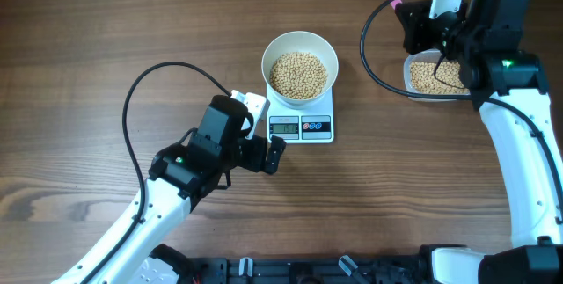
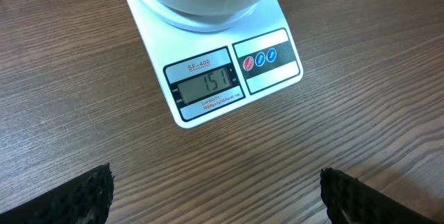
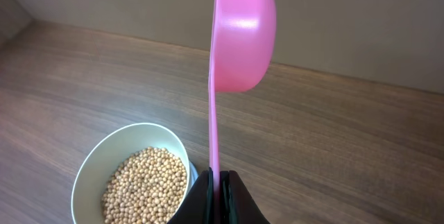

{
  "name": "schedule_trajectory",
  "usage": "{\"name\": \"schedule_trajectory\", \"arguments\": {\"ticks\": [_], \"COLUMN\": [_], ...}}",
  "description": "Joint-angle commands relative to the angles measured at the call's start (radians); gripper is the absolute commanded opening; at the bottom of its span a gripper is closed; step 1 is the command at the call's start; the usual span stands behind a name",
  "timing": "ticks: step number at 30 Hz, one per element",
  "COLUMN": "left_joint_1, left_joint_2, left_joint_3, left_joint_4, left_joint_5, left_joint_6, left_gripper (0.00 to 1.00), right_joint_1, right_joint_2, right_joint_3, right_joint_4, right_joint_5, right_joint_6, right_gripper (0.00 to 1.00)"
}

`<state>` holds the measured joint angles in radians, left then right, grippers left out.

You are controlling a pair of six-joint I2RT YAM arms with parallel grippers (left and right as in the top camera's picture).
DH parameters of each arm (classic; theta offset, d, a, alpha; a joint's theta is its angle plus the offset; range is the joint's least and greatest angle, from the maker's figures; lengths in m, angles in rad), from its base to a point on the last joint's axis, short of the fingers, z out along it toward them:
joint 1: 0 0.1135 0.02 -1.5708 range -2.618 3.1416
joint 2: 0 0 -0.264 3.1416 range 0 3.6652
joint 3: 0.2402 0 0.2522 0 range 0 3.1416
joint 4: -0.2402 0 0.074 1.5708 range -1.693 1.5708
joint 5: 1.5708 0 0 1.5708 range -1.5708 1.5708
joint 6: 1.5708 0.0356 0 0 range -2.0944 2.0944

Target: Scoop item into bowl and weigh 150g on scale

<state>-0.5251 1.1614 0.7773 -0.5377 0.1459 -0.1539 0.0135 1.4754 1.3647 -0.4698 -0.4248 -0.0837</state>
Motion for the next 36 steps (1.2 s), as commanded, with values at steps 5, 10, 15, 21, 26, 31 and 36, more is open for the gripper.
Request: {"name": "schedule_trajectory", "arguments": {"ticks": [5,10,15,21,26,31,36], "left_joint_1": [-0.006,-0.006,-0.006,-0.006,-0.006,-0.006,-0.006], "left_joint_2": [0.005,0.005,0.005,0.005,0.005,0.005,0.005], "left_joint_3": [0.019,0.019,0.019,0.019,0.019,0.019,0.019], "left_joint_4": [0.002,0.002,0.002,0.002,0.002,0.002,0.002], "left_joint_5": [-0.006,-0.005,-0.005,-0.005,-0.005,-0.005,-0.005], "left_joint_6": [0.012,0.012,0.012,0.012,0.012,0.012,0.012], "left_gripper": [1.0,1.0,1.0,1.0,1.0,1.0,1.0], "right_joint_1": [0.003,0.003,0.003,0.003,0.003,0.003,0.003], "right_joint_2": [0.014,0.014,0.013,0.013,0.013,0.013,0.013], "right_joint_3": [0.015,0.015,0.015,0.015,0.015,0.015,0.015], "right_joint_4": [0.013,0.011,-0.031,-0.053,-0.054,-0.054,-0.053], "right_joint_5": [-0.145,-0.161,-0.162,-0.161,-0.161,-0.161,-0.161], "right_joint_6": [0.14,0.174,0.196,0.196,0.192,0.192,0.192], "right_gripper": [0.04,0.04,0.04,0.04,0.04,0.04,0.04]}}
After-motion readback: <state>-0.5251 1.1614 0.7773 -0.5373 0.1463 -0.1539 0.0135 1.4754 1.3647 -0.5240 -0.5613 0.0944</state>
